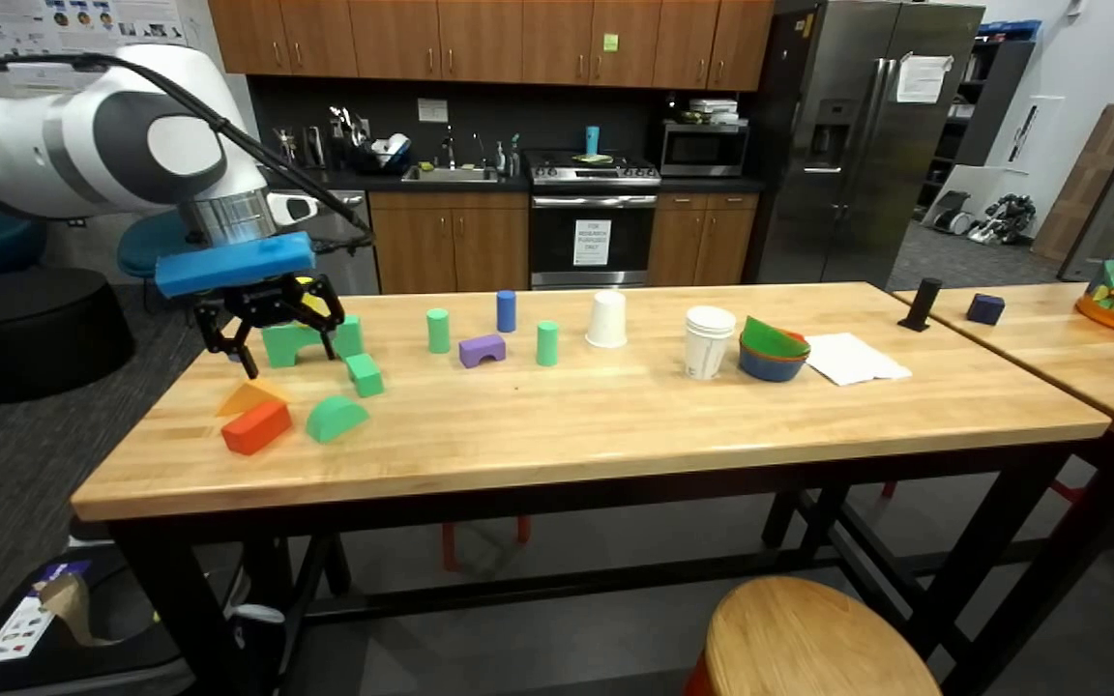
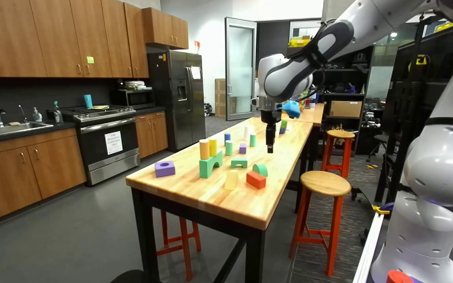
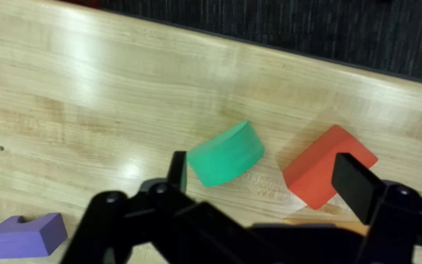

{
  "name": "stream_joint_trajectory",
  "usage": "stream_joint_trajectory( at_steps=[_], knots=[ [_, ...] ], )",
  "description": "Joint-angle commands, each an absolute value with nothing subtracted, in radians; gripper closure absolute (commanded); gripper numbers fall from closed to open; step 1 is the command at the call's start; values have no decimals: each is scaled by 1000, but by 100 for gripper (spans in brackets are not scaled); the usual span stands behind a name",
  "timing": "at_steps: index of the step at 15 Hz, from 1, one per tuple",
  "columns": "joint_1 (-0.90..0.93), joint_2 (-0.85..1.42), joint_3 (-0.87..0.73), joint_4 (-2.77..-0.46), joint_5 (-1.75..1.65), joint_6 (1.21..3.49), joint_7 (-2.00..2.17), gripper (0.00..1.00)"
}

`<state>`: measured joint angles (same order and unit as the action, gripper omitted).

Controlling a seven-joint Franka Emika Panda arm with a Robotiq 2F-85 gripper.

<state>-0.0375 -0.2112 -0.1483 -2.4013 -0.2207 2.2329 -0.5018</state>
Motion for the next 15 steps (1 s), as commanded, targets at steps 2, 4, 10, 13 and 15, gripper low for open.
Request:
stream_joint_trajectory(
  at_steps=[2, 4, 10, 13, 15],
  knots=[
    [-47, -55, -150, -2221, -182, 2221, -570, 0],
    [-53, -12, -141, -2162, -157, 2211, -576, 0],
    [-65, -3, -125, -2165, -153, 2222, -557, 0],
    [-66, -5, -123, -2167, -153, 2222, -557, 0],
    [-67, -5, -123, -2167, -153, 2222, -557, 0]
  ],
)
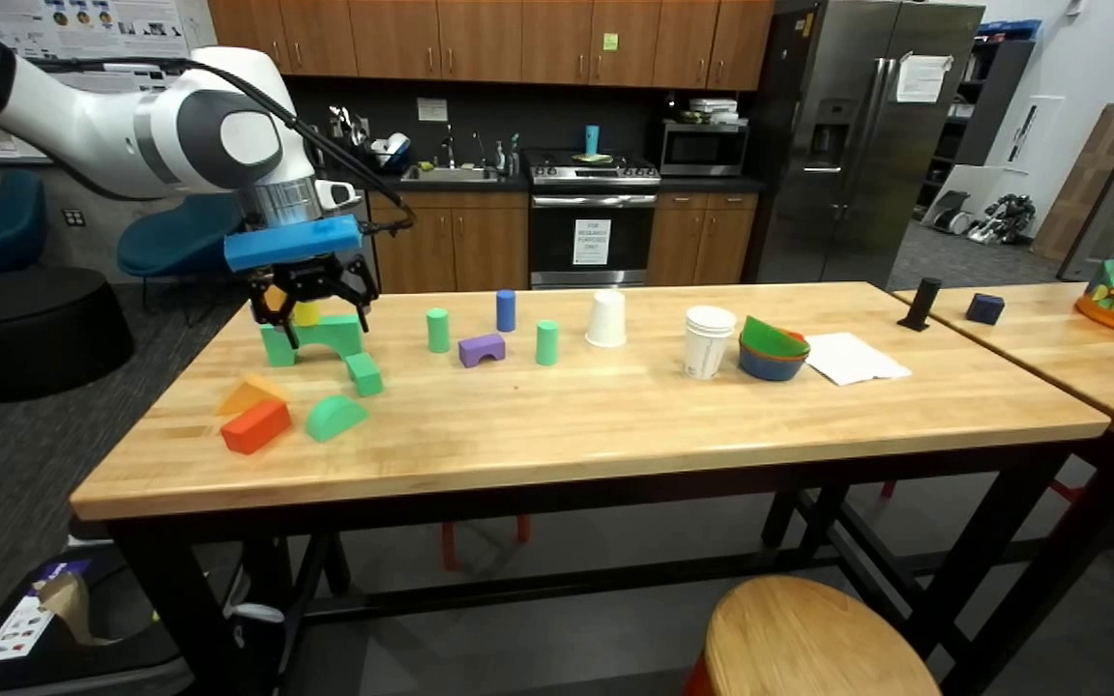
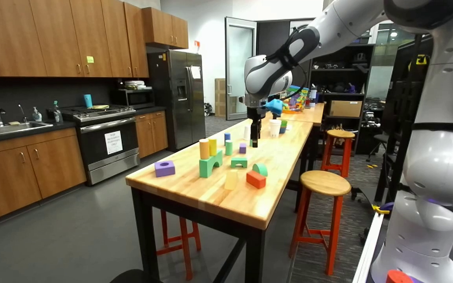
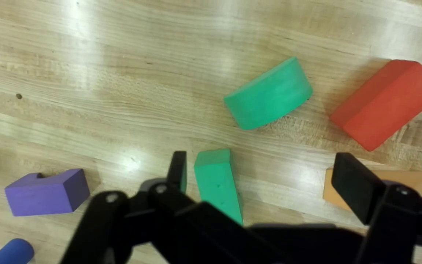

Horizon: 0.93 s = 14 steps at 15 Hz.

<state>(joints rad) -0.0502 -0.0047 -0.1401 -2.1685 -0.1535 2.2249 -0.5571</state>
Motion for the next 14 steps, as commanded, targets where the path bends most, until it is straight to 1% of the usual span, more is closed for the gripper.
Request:
stream_joint_trajectory(
  at_steps=[1, 3, 7, 14],
  knots=[
    [-67, -5, -123, -2167, -153, 2222, -557, 0],
    [-69, 22, -125, -2159, -189, 2252, -535, 0],
    [-100, 123, -132, -2088, -115, 2237, -717, 0],
    [-151, 234, -116, -1932, -175, 2312, -952, 0]
  ],
)
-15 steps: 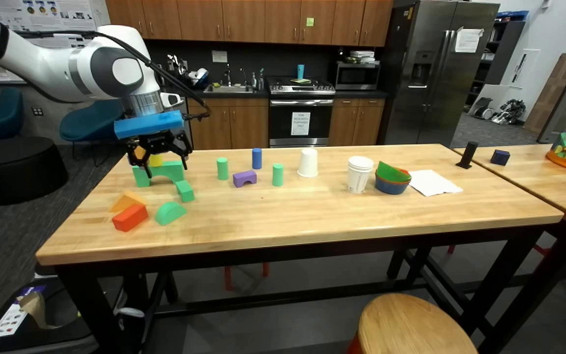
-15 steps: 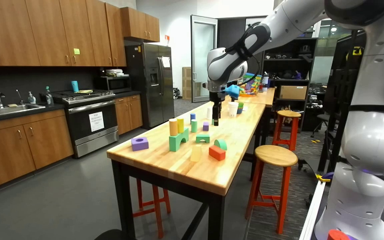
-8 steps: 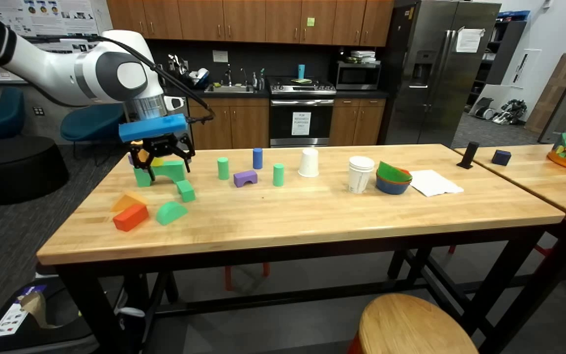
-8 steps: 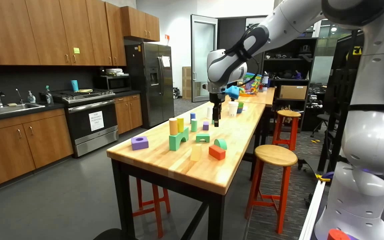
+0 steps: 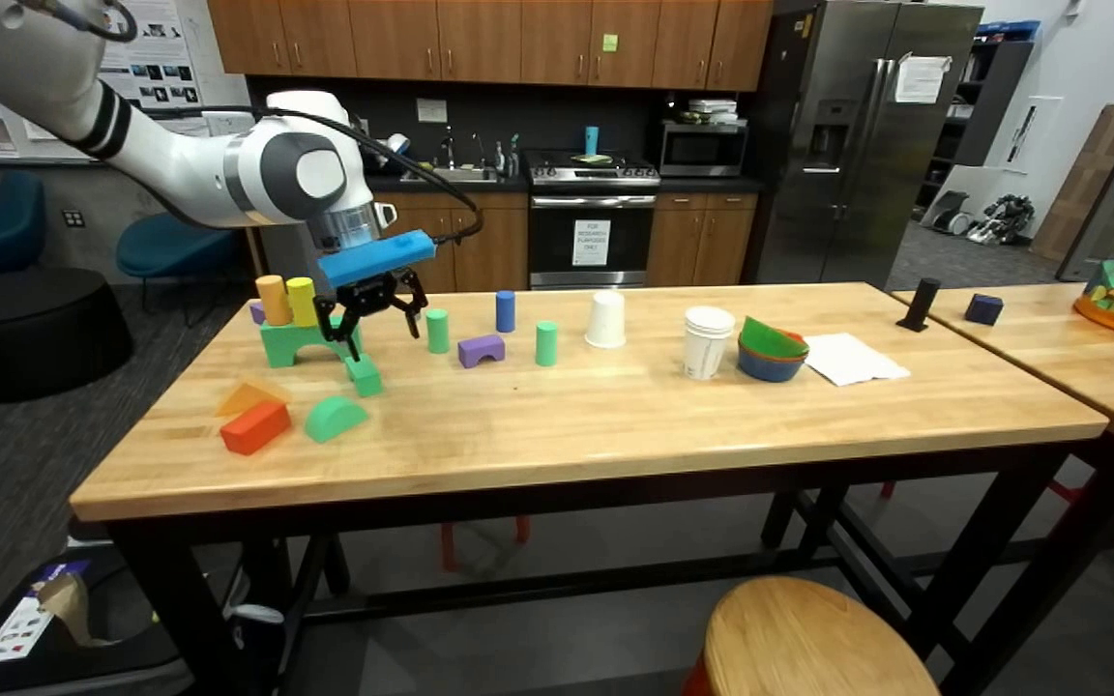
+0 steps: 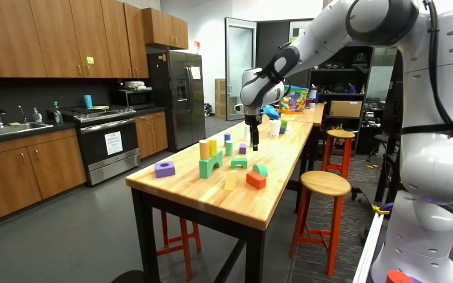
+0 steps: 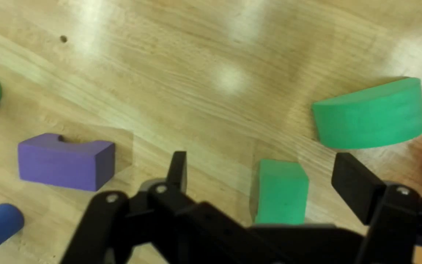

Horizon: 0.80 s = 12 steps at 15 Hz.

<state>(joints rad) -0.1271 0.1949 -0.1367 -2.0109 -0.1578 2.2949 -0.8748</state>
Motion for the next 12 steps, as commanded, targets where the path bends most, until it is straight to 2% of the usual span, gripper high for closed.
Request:
stream_joint_trajectory(
  at_steps=[1, 12],
  knots=[
    [-154, 245, -113, -1912, -169, 2322, -972, 0],
    [-157, 403, -95, -1738, -161, 2315, -951, 0]
  ],
)
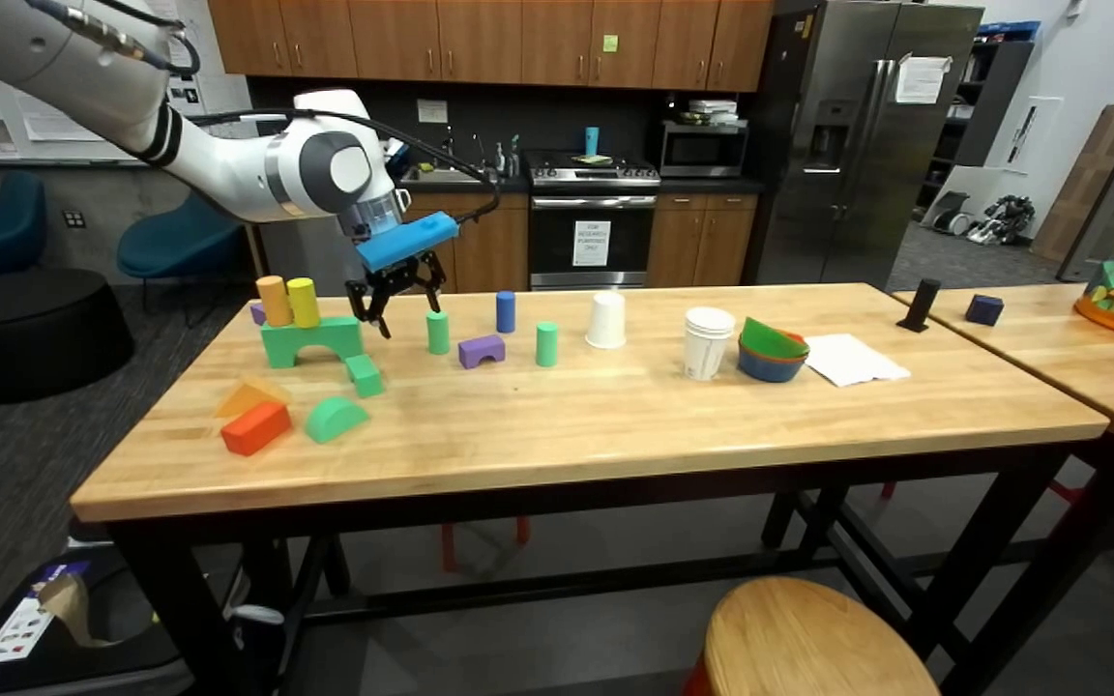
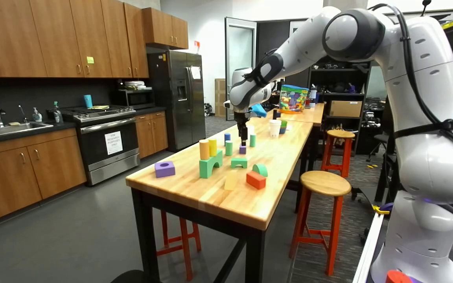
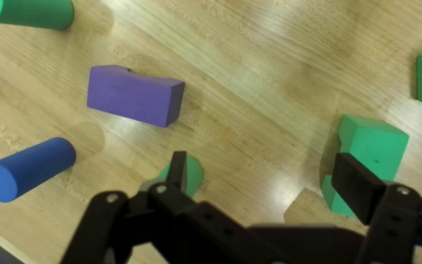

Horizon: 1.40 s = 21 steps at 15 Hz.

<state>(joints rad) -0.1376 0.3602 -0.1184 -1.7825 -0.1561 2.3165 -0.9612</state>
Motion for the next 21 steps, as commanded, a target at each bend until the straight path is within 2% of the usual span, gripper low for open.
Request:
stream_joint_trajectory(
  at_steps=[1, 9, 14, 18, 21],
  knots=[
    [-158, 411, -91, -1733, -159, 2319, -953, 0],
    [-152, 452, -70, -1668, -176, 2362, -944, 0],
    [-167, 467, -62, -1569, -124, 2258, -924, 0],
    [-168, 489, -62, -1471, -113, 2060, -894, 0],
    [-171, 504, -54, -1417, -98, 2000, -886, 0]
  ],
)
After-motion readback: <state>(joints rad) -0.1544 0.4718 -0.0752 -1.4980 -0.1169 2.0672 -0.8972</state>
